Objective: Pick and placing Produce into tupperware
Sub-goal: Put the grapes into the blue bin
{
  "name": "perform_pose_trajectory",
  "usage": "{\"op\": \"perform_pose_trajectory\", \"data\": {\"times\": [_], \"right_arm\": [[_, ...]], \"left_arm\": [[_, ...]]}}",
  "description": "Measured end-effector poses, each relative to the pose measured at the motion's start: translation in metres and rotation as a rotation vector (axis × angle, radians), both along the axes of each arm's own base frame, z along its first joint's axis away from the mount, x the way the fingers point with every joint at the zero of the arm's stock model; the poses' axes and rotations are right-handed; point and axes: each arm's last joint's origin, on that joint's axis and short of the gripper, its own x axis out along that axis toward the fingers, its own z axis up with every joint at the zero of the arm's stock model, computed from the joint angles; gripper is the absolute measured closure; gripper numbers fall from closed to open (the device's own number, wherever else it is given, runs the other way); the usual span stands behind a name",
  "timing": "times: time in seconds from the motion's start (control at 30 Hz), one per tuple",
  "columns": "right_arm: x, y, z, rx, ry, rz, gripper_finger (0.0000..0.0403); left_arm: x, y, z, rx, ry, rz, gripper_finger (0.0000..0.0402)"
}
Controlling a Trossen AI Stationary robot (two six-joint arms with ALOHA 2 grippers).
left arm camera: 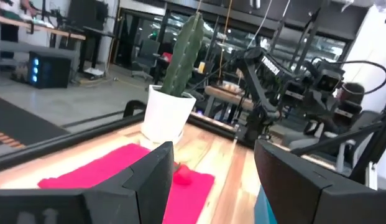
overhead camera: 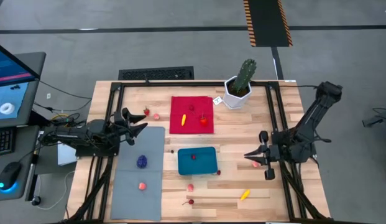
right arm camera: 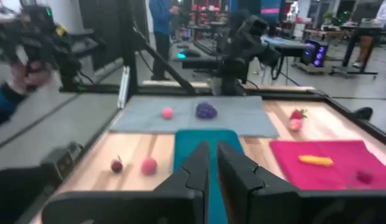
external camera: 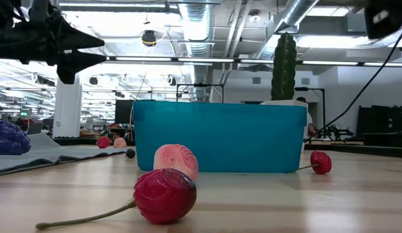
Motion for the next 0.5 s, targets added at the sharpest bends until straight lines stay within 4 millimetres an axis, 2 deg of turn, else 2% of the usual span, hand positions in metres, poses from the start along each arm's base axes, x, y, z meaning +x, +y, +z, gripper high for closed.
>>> {"op": "perform_pose_trajectory", "data": {"times": [0.27, 0.5], "right_arm": [[-0.007, -0.033, -0.038, 0.096, -0.092, -0.009, 0.0351], [-0.004, -0.063, -0.040, 0.100, -0.152, 0.035, 0.0351]], "left_arm": [[0.000, 0.000, 0.002, -0.013, -0.009, -0.001, 0.0187], [0.000, 0.000, 0.002, 0.006, -0.005, 0.003, 0.0187]]}}
